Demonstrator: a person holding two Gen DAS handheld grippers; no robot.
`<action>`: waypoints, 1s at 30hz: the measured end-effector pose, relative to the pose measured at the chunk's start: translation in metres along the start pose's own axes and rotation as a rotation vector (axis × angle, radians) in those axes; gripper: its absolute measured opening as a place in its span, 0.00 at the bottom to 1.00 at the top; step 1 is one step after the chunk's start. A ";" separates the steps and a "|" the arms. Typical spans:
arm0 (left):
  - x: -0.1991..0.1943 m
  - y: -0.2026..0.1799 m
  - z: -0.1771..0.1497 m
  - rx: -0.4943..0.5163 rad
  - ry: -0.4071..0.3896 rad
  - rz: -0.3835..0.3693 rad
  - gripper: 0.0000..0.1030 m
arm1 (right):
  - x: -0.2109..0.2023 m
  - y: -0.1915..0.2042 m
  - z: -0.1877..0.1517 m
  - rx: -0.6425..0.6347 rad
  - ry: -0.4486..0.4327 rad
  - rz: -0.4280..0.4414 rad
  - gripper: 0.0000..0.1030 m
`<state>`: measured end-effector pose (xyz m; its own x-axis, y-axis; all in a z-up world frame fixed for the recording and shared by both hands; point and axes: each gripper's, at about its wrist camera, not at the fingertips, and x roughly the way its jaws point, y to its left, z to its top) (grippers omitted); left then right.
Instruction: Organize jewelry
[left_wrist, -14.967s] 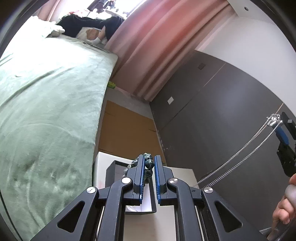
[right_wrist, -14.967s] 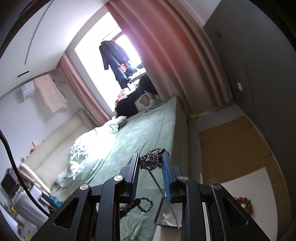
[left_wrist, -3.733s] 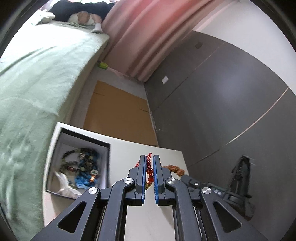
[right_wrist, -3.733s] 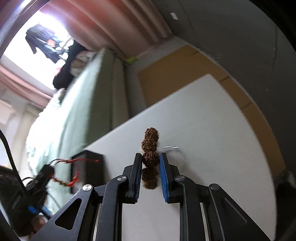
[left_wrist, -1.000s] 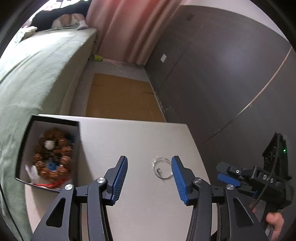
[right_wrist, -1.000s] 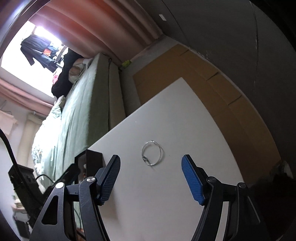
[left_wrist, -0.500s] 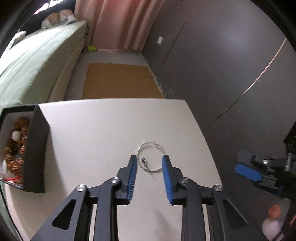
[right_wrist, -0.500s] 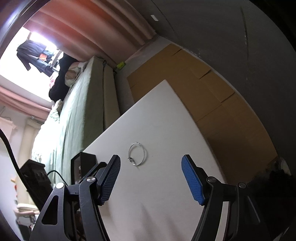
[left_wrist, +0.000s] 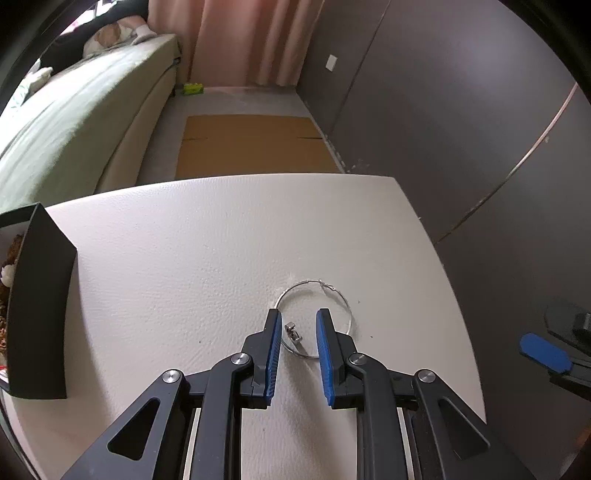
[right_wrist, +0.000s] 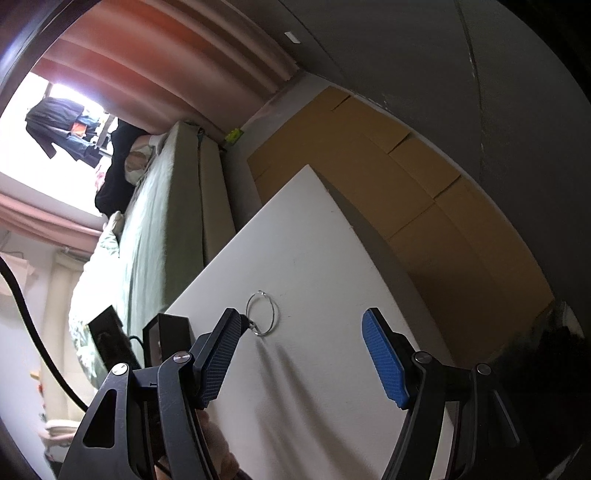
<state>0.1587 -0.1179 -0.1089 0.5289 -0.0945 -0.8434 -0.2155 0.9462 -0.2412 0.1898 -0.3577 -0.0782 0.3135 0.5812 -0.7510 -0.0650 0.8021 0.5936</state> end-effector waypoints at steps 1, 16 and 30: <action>0.002 -0.001 0.001 0.002 -0.001 0.006 0.20 | 0.000 0.000 0.000 -0.001 0.000 -0.001 0.68; -0.019 0.005 0.003 -0.012 -0.032 -0.059 0.03 | 0.016 0.011 -0.003 -0.028 0.031 -0.038 0.67; -0.070 0.052 0.018 -0.107 -0.116 -0.111 0.03 | 0.065 0.035 -0.007 -0.096 0.108 -0.049 0.43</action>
<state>0.1253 -0.0568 -0.0534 0.6442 -0.1540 -0.7492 -0.2334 0.8932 -0.3843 0.2015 -0.2904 -0.1081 0.2148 0.5486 -0.8080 -0.1441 0.8361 0.5293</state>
